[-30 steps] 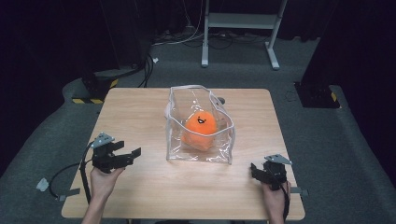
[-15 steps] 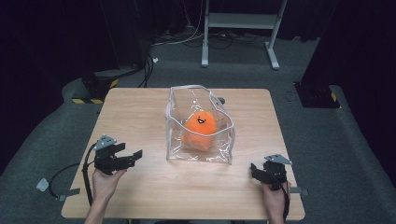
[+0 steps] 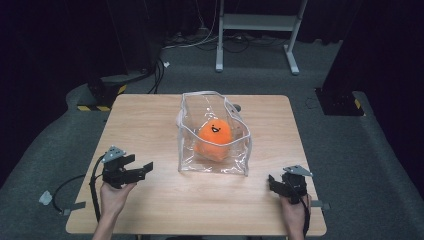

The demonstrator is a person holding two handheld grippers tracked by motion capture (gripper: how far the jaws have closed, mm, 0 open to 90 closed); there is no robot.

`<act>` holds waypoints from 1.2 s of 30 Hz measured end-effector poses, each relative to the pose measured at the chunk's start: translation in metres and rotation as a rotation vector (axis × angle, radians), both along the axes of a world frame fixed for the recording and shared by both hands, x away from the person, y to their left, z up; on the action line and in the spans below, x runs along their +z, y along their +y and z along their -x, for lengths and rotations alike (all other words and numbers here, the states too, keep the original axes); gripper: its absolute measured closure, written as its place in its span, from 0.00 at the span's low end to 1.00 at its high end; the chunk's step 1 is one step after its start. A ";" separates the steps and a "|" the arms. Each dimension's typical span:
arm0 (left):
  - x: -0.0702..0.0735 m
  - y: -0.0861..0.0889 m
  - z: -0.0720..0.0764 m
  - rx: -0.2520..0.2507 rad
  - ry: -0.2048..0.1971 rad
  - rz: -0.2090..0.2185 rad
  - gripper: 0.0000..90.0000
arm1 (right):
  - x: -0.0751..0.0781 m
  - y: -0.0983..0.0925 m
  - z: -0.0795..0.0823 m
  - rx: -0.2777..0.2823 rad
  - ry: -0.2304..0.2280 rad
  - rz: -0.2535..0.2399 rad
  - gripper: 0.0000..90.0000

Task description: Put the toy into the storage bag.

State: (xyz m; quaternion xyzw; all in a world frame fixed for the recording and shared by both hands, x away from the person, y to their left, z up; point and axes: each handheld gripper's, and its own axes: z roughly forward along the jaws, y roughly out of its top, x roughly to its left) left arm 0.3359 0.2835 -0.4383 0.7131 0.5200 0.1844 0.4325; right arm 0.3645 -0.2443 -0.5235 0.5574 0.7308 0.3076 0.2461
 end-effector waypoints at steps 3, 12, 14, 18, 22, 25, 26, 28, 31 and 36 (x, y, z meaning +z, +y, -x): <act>-0.002 -0.001 -0.001 -0.001 0.004 0.000 0.19 | 0.000 0.000 0.000 0.000 0.000 0.000 0.28; -0.006 -0.004 -0.003 -0.004 0.008 -0.010 0.19 | 0.000 0.000 0.000 0.000 0.000 0.000 0.29; -0.008 -0.005 -0.003 -0.004 0.008 -0.010 0.19 | 0.000 0.000 0.000 0.000 0.000 0.000 0.28; -0.011 -0.006 -0.004 -0.001 0.008 -0.008 0.19 | 0.000 0.000 0.000 0.000 0.000 0.000 0.28; -0.014 -0.007 -0.006 -0.002 0.012 -0.008 0.19 | 0.000 0.000 0.000 0.000 0.000 0.000 0.28; -0.016 -0.009 -0.007 -0.010 0.018 -0.021 0.19 | 0.000 0.000 0.000 0.000 0.000 0.000 0.29; -0.017 -0.010 -0.007 -0.010 0.021 -0.024 0.18 | 0.000 0.000 0.000 0.000 0.000 0.000 0.29; -0.018 -0.011 -0.008 -0.013 0.022 -0.030 0.18 | 0.000 0.000 0.000 0.000 0.000 0.000 0.28; -0.020 -0.011 -0.008 -0.009 0.025 -0.027 0.19 | 0.000 0.000 0.000 0.000 0.000 0.000 0.29; -0.024 -0.009 -0.009 -0.002 0.036 -0.023 0.19 | 0.000 0.000 0.000 0.000 0.000 0.000 0.28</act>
